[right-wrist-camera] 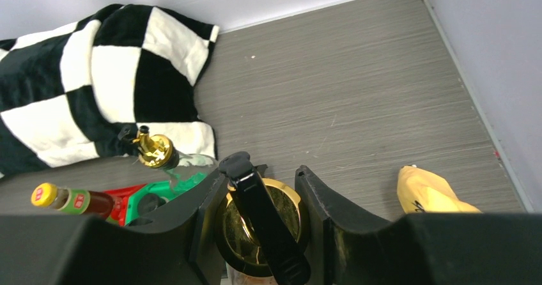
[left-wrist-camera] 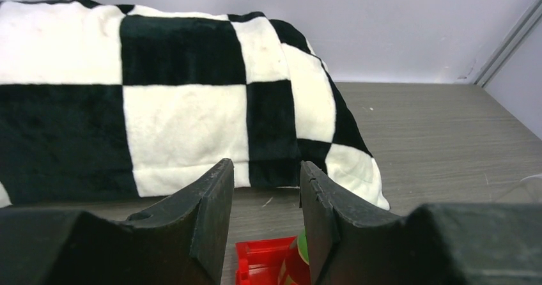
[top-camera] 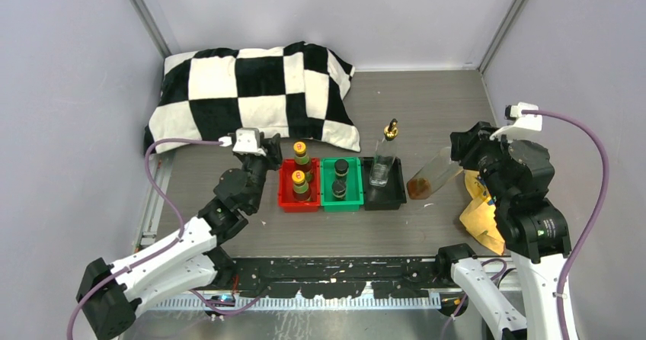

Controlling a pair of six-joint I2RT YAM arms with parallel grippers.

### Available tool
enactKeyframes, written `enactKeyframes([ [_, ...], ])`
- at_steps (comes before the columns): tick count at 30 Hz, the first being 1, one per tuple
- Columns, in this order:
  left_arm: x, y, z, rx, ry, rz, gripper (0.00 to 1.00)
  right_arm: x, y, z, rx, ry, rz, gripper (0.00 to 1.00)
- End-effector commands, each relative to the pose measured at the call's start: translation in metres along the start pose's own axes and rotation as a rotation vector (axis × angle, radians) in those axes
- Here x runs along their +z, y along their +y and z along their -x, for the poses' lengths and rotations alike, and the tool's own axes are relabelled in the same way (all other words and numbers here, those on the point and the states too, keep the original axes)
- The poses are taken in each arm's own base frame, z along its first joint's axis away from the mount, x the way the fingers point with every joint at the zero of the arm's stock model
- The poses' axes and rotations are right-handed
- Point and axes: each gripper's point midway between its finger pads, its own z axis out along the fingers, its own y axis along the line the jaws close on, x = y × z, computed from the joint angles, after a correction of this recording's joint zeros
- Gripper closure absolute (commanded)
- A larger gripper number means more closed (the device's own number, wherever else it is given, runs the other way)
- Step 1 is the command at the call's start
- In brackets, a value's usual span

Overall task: Organize the condiment bottles
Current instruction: Place the bottle in the storage box.

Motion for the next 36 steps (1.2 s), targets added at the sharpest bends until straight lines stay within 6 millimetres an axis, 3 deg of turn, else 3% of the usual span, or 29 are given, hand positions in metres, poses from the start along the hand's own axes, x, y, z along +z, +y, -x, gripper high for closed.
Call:
enactKeyframes([
  [1,-0.003,0.005,0.041,0.030,-0.072,0.013,0.56,-0.010,0.029,0.032,0.035,-0.110,0.143,0.99],
  [15,-0.019,0.018,0.082,0.098,-0.128,0.013,0.57,0.018,0.064,0.026,0.015,-0.068,0.314,0.99],
  [22,-0.019,0.017,0.087,0.106,-0.136,0.005,0.57,0.037,0.085,0.027,-0.006,-0.025,0.380,0.99],
  [30,-0.020,0.017,0.090,0.107,-0.142,0.003,0.57,0.047,0.122,0.003,-0.147,0.035,0.398,0.99],
  [36,-0.022,0.018,0.093,0.101,-0.152,-0.004,0.56,0.049,0.132,-0.010,-0.198,0.044,0.373,0.99],
])
